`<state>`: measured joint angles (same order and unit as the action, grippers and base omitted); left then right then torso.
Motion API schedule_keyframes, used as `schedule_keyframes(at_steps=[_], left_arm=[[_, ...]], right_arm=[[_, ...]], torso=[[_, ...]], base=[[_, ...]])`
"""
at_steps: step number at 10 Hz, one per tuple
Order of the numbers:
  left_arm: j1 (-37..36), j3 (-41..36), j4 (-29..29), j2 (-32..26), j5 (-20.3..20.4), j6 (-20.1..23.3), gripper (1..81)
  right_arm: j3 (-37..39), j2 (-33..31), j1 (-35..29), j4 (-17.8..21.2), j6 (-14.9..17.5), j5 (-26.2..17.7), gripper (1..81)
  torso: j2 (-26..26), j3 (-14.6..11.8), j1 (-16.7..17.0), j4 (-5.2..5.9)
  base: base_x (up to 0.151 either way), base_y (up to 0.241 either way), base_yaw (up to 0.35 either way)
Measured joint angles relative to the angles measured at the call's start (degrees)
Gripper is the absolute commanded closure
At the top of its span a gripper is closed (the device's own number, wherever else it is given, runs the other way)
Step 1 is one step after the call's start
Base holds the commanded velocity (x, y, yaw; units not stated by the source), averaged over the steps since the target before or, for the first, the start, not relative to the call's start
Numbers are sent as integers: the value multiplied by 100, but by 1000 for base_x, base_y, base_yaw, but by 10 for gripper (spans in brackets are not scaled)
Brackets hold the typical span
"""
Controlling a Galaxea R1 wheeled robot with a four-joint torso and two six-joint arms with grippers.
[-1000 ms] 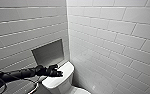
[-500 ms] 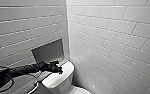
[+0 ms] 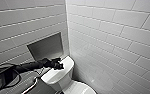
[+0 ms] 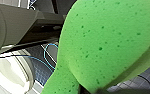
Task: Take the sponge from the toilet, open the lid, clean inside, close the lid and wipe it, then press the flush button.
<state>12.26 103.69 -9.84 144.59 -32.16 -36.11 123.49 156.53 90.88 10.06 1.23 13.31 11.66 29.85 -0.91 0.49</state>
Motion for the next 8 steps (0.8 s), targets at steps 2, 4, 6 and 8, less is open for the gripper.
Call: schedule_keyframes(at_steps=[2,4,6,8], left_arm=[[-13,284,0,190,-2,1,811],[-45,416,-2,223,0,0,811],[-157,562,-9,166,-15,0,811],[-293,645,-22,89,5,1,811]], right_arm=[[-1,0,-28,0,0,11,811],[-1,0,-56,0,0,20,811],[-1,0,-89,0,0,24,811],[-1,0,-87,0,0,20,811]], torso=[[-2,240,-2,0],[-7,439,-4,0],[-11,483,-6,2],[-11,481,-6,0]], base=[[0,0,0],[0,0,0],[0,0,0],[0,0,0]])
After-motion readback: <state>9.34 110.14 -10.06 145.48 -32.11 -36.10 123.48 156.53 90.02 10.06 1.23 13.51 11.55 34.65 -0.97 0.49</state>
